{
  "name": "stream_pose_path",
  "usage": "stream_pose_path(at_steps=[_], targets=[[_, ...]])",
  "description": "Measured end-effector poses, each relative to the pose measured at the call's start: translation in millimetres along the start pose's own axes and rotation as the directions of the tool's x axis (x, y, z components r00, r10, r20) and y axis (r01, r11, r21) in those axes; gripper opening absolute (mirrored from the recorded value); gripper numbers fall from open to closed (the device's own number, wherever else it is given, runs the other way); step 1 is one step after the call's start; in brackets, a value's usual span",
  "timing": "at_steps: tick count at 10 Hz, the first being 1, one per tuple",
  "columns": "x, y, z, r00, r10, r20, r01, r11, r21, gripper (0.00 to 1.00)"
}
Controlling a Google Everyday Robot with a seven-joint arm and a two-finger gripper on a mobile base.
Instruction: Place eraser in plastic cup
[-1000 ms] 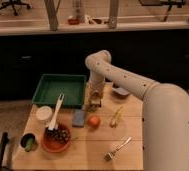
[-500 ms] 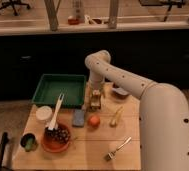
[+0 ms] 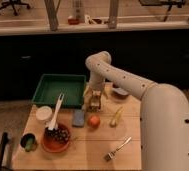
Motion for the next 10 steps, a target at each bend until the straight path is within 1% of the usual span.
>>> stream_pose_path(at_steps=[4,7,10], targets=[[-0.3,-0.9,-4.9,1.000,-0.009,-0.010,0.009,1.000,-0.003,0.80],[3.8,-7.6,-7.5,0.999,-0.037,-0.017,0.037,0.999,-0.001,0.80],[6.1,-9.4,-11.8,0.998,-0.055,-0.028,0.055,0.998,0.003,0.80]])
